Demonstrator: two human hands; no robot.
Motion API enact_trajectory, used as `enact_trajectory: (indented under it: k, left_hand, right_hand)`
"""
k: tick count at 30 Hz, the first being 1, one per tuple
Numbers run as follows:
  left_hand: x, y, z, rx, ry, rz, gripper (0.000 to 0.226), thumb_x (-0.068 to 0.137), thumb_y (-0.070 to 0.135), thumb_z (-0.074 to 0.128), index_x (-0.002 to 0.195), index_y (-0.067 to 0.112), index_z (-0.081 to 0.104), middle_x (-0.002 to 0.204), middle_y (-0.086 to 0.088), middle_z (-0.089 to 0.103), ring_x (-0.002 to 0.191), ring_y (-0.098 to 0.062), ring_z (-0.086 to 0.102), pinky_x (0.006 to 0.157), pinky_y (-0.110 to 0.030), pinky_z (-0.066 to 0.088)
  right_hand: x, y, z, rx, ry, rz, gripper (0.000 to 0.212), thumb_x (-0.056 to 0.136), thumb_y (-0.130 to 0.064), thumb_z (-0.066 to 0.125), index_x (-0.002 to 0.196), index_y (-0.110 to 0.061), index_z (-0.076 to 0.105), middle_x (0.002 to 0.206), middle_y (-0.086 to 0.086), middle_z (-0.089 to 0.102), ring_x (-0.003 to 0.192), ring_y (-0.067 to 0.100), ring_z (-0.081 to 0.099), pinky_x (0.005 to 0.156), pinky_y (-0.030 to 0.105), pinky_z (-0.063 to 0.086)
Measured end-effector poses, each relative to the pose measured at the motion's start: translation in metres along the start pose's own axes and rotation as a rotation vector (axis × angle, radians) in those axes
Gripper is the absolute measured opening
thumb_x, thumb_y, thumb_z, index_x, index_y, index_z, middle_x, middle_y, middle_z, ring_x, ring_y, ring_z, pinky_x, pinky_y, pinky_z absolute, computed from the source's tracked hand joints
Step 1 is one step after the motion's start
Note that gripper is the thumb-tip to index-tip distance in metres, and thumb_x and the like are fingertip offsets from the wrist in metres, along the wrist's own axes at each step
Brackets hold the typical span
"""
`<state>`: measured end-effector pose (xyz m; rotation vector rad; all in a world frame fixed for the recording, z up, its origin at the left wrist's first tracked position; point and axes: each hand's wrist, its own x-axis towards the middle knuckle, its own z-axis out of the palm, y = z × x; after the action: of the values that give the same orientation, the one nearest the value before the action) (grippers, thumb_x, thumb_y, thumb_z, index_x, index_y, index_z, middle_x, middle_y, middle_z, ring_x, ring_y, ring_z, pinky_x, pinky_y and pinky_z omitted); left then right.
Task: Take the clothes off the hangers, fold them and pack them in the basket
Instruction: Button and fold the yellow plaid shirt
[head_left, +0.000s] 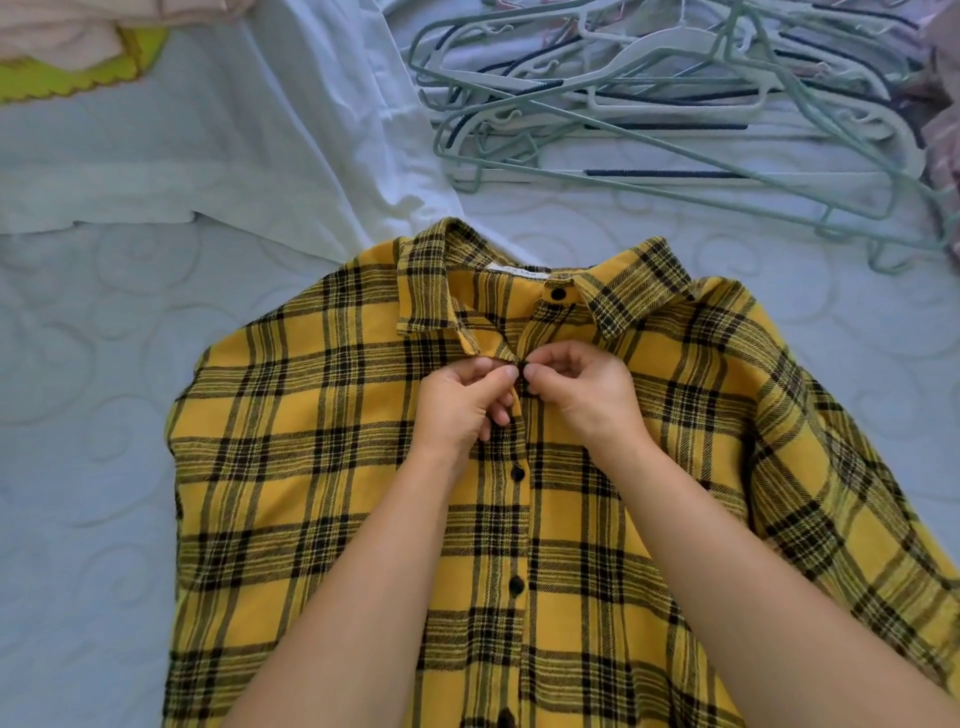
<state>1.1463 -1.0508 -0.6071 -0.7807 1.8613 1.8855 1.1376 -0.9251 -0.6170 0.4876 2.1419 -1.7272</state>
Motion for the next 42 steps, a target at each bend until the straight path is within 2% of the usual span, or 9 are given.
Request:
enact_trajectory:
  k: [3, 6, 11, 18, 22, 26, 31, 35, 42]
  left_hand:
    - [-0.002, -0.002, -0.001, -0.007, -0.026, 0.021, 0.01, 0.086, 0.006, 0.062, 0.078, 0.01, 0.065, 0.052, 0.005, 0.058, 0.041, -0.003, 0.05, 0.035, -0.013, 0.032]
    - [-0.002, -0.001, -0.006, -0.07, -0.098, 0.016, 0.007, 0.087, 0.004, 0.059, 0.088, 0.009, 0.065, 0.065, 0.0, 0.064, 0.051, -0.005, 0.058, 0.042, -0.014, 0.041]
    - [0.0, 0.001, -0.01, -0.117, -0.136, -0.034, 0.008, 0.09, 0.004, 0.056, 0.088, 0.008, 0.063, 0.061, 0.001, 0.067, 0.054, -0.007, 0.063, 0.041, -0.015, 0.045]
    - [0.005, -0.001, -0.007, 0.014, -0.154, 0.012, 0.008, 0.088, 0.003, 0.058, 0.081, 0.007, 0.059, 0.062, 0.0, 0.065, 0.05, -0.005, 0.06, 0.04, -0.014, 0.042]
    - [0.001, -0.008, -0.003, 0.105, -0.138, 0.112, 0.012, 0.087, 0.001, 0.059, 0.081, 0.011, 0.058, 0.065, -0.002, 0.062, 0.05, -0.004, 0.057, 0.042, -0.014, 0.041]
    - [0.001, -0.008, -0.005, 0.092, -0.154, 0.11, 0.011, 0.088, 0.0, 0.058, 0.084, 0.011, 0.058, 0.068, -0.004, 0.062, 0.051, -0.004, 0.059, 0.044, -0.014, 0.044]
    - [0.003, 0.0, -0.007, 0.065, -0.183, 0.032, 0.009, 0.091, 0.002, 0.054, 0.085, 0.006, 0.059, 0.059, 0.0, 0.061, 0.046, -0.005, 0.056, 0.038, -0.014, 0.04]
    - [0.005, 0.003, -0.004, 0.115, -0.128, -0.002, 0.012, 0.089, 0.003, 0.055, 0.078, 0.007, 0.059, 0.05, 0.004, 0.057, 0.039, -0.005, 0.049, 0.035, -0.015, 0.034]
    - [0.008, 0.004, -0.001, 0.119, -0.035, -0.036, 0.024, 0.084, 0.005, 0.06, 0.062, 0.013, 0.053, 0.039, 0.009, 0.044, 0.031, -0.005, 0.033, 0.033, -0.013, 0.022]
  right_hand:
    - [0.0, -0.001, 0.001, 0.033, -0.012, 0.005, 0.015, 0.081, -0.01, 0.068, 0.076, -0.023, 0.062, 0.074, -0.004, 0.064, 0.068, 0.006, 0.061, 0.068, 0.018, 0.05]
    - [0.003, 0.001, 0.003, -0.021, 0.021, 0.013, 0.018, 0.079, -0.013, 0.07, 0.073, -0.028, 0.061, 0.074, -0.006, 0.064, 0.075, 0.012, 0.062, 0.073, 0.026, 0.051]
    - [0.001, 0.0, 0.003, -0.009, 0.017, 0.015, 0.015, 0.08, -0.012, 0.068, 0.076, -0.024, 0.062, 0.073, -0.009, 0.061, 0.069, 0.004, 0.056, 0.067, 0.017, 0.047]
    - [-0.001, -0.002, -0.001, -0.031, -0.056, -0.002, 0.002, 0.084, -0.02, 0.066, 0.086, -0.019, 0.066, 0.081, -0.005, 0.066, 0.079, 0.012, 0.062, 0.077, 0.027, 0.051]
    - [0.002, -0.002, 0.001, -0.116, -0.024, -0.012, 0.009, 0.08, -0.023, 0.071, 0.078, -0.024, 0.062, 0.075, -0.008, 0.063, 0.075, 0.011, 0.06, 0.075, 0.032, 0.052]
    - [0.0, 0.002, 0.005, -0.201, 0.019, -0.06, 0.01, 0.082, -0.023, 0.068, 0.086, -0.023, 0.06, 0.077, -0.01, 0.061, 0.079, 0.012, 0.061, 0.078, 0.035, 0.053]
    - [-0.002, 0.002, 0.008, -0.276, 0.072, -0.079, 0.012, 0.082, -0.024, 0.065, 0.091, -0.025, 0.057, 0.076, -0.013, 0.059, 0.079, 0.012, 0.061, 0.079, 0.04, 0.053]
    - [-0.006, 0.003, 0.014, -0.314, 0.117, -0.116, 0.016, 0.081, -0.022, 0.064, 0.093, -0.024, 0.054, 0.072, -0.015, 0.055, 0.076, 0.012, 0.059, 0.077, 0.043, 0.052]
    - [-0.015, 0.004, 0.013, -0.336, 0.078, -0.175, 0.025, 0.081, -0.023, 0.066, 0.098, -0.023, 0.047, 0.077, -0.016, 0.052, 0.077, 0.009, 0.056, 0.079, 0.037, 0.052]
